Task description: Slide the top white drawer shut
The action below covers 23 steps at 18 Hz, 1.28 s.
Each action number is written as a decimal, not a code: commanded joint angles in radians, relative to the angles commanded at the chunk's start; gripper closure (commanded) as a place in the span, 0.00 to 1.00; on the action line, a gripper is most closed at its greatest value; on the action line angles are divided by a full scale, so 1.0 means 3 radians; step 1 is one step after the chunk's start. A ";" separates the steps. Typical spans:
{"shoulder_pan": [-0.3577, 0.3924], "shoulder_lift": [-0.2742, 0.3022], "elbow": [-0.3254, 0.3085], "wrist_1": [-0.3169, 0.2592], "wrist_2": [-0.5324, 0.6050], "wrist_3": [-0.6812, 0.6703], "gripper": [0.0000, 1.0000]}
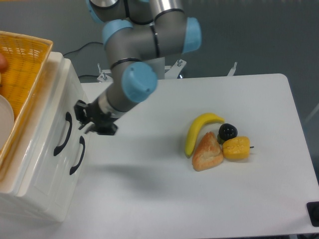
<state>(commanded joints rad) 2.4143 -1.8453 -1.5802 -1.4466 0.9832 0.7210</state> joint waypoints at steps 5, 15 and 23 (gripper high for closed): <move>0.0434 -0.0138 0.0057 0.0557 0.0363 0.0005 0.00; 0.1110 -0.0445 0.0062 0.1064 0.0757 0.0649 0.00; 0.1356 -0.0557 0.0088 0.1125 0.1758 0.1881 0.00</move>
<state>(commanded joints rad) 2.8210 -2.0125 -1.5539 -1.1091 1.5105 1.2852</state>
